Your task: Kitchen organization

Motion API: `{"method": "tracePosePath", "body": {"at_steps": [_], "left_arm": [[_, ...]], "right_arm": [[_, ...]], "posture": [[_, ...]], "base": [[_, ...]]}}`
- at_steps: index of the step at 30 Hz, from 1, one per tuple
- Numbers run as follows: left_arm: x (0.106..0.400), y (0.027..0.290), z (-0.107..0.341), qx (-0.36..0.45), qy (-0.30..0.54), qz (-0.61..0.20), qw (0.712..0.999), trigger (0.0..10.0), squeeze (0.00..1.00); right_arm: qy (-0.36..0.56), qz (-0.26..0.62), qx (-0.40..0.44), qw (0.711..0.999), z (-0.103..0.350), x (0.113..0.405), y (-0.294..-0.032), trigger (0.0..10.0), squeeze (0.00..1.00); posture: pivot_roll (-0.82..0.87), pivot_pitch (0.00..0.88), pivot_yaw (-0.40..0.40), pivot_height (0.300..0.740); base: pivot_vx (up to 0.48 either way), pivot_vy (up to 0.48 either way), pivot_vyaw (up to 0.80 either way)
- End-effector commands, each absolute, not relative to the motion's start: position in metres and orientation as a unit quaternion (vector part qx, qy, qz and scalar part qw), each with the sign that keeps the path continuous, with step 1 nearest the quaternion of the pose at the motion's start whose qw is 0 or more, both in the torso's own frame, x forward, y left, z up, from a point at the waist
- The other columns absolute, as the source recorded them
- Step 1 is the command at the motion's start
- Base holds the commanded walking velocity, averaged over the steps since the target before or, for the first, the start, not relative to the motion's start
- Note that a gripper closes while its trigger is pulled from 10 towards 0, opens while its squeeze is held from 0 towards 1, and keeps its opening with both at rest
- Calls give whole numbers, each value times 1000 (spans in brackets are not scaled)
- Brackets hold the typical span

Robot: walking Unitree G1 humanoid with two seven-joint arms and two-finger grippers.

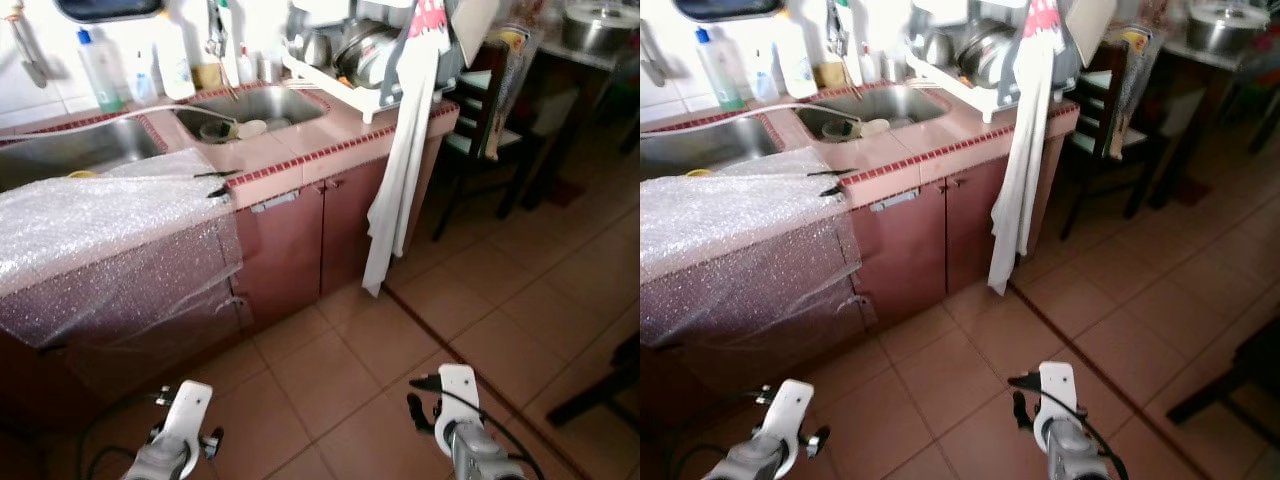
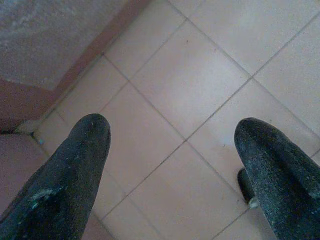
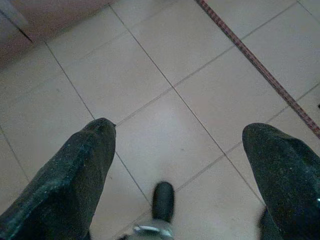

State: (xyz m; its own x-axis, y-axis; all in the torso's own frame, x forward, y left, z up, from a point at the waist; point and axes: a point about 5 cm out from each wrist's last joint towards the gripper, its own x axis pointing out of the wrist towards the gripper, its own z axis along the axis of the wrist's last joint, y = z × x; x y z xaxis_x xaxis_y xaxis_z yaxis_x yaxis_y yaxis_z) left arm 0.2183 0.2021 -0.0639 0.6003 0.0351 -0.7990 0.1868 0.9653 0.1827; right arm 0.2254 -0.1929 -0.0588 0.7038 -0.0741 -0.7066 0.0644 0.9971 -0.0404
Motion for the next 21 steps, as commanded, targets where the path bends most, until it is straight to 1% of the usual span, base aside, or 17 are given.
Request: {"method": "tracePosePath", "body": {"at_steps": [1, 7, 21], "left_arm": [[212, 210, -66, 130, 453, -34, 881, 10000, 0], [212, 210, -66, 133, 451, -37, 882, 10000, 0], [212, 209, -66, 130, 451, -36, 882, 10000, 0]], "right_arm": [[372, -33, -4, 928, -54, 233, -189, 10000, 0], [372, -33, -4, 928, -54, 233, -190, 10000, 0], [372, -33, -7, 928, -54, 233, -190, 10000, 0]], "posture": [[-29, 0, 63, 740], [-33, 0, 66, 740], [-33, 0, 63, 740]], "base": [[0, 0, 0], [0, 0, 0], [0, -342, 0]]}}
